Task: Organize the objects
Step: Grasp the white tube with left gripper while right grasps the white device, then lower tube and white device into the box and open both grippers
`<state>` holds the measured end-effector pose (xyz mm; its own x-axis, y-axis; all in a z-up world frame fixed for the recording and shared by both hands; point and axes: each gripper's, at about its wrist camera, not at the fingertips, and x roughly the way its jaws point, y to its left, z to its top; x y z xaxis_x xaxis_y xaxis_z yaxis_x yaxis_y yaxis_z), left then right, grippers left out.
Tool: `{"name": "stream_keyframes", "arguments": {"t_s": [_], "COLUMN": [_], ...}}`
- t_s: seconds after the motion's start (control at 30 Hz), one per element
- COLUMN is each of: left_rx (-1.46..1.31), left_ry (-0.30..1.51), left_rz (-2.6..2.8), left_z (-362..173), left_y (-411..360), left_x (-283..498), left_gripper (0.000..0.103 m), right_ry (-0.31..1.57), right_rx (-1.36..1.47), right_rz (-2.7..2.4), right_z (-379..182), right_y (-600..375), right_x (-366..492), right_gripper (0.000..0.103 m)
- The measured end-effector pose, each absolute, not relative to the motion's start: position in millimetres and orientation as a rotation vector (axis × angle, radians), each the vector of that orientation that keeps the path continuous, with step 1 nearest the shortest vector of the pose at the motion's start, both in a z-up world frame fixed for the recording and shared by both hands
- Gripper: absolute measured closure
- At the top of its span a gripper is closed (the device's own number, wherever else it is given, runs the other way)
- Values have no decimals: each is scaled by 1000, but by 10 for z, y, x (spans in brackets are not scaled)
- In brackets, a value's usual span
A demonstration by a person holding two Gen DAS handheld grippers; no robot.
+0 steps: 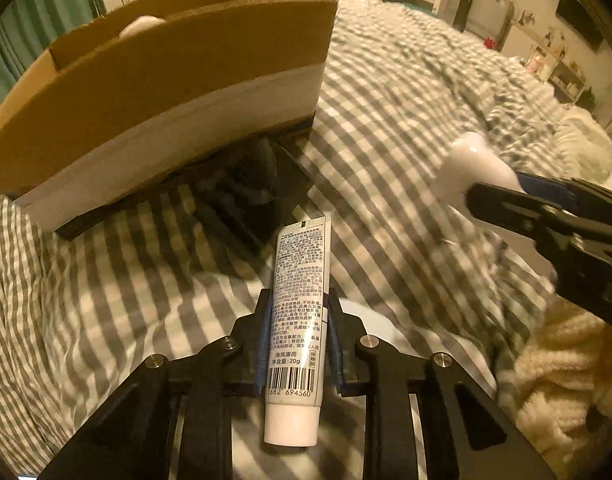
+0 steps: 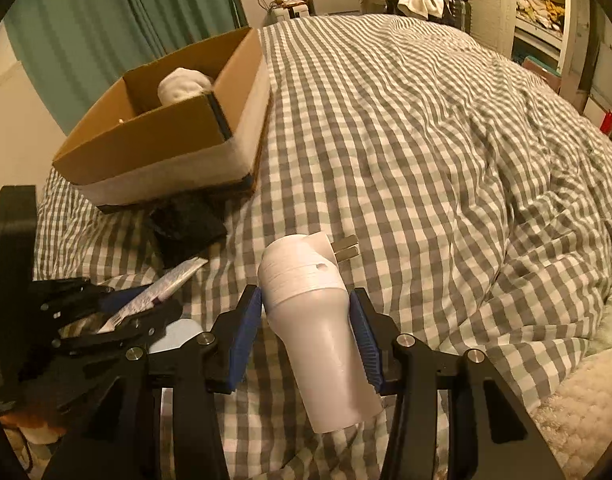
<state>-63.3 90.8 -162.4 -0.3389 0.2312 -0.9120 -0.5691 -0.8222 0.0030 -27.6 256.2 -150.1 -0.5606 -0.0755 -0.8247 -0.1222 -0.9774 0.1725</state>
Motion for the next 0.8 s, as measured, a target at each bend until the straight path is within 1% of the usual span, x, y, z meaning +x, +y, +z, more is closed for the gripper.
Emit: {"name": "stream_keyframes", "arguments": {"t_s": [0.2,0.4,0.7,0.8], "left_rx": [-1321,-1181,-995,-958], "left_ry": [396,345,267,256], "left_rz": [2206,2306,2475,2524], "left_z": [-1311,-847,-107,66], "left_y": [756,539,280,215], "left_x": [-396,-255,-509,-660], "left_gripper": [79,79,79,79], "right_ry": [273,209,99,123], "right_rx": [-1391,-1303,-1167,-1143], "right_rz": [2773,2815,2904,2949], "right_z": [-1230,-914,-358,-207], "right_y": [2382,2213,1969,1918], "right_x": [-171,-40,-77,-189], "right_gripper": [58,58,58,58]}}
